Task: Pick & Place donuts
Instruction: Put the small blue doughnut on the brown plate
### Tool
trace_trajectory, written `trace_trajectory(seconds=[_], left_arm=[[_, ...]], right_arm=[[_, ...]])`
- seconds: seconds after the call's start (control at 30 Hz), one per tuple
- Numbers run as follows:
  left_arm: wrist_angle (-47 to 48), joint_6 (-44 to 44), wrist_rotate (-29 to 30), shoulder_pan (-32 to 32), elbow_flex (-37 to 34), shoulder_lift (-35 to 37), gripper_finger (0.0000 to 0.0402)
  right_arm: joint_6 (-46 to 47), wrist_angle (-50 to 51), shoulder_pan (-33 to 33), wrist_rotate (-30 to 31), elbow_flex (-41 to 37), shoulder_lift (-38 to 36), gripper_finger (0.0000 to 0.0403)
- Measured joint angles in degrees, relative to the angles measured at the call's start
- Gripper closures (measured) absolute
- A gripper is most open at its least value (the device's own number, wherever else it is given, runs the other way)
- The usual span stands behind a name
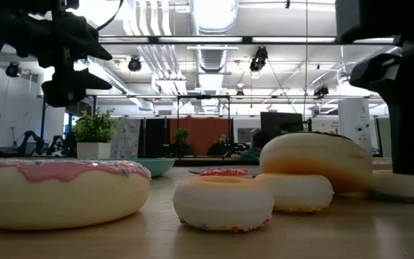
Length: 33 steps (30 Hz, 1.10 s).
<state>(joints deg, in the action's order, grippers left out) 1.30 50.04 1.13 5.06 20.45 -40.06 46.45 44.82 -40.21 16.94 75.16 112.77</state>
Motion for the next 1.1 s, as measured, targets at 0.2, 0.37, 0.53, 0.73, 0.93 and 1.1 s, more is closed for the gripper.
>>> trace_trajectory(seconds=[0.2, 0.37, 0.53, 0.73, 0.93, 1.1], left_arm=[[0.0, 0.0, 0.0, 0.0, 0.0, 0.0, 0.0201], [0.0, 0.0, 0.0, 0.0, 0.0, 0.0, 0.0201], [0.0, 0.0, 0.0, 0.0, 0.0, 0.0, 0.0201], [0.0, 0.0, 0.0, 0.0, 0.0, 0.0, 0.0201], [0.0, -0.1, 0.0, 0.0, 0.0, 0.0, 0.0201], [0.0, 0.3, 0.0, 0.0, 0.0, 0.0, 0.0201]], right_arm=[[0.0, 1.3, 0.0, 0.2, 1.3, -0.2, 0.0232], [0.1, 3.3, 0.0, 2.5, 2.0, -0.2, 0.0219], [0.5, 3.1, 0.2, 1.9, 0.9, -0.2, 0.0214], [1.8, 1.5, 0.2, 0.6, -0.2, -0.2, 0.0226], [2.5, -1.8, 0.6, 0.6, -0.9, 0.3, 0.0251], [5.8, -2.1, 1.1, 0.7, -1.0, 2.0, 0.0280]])
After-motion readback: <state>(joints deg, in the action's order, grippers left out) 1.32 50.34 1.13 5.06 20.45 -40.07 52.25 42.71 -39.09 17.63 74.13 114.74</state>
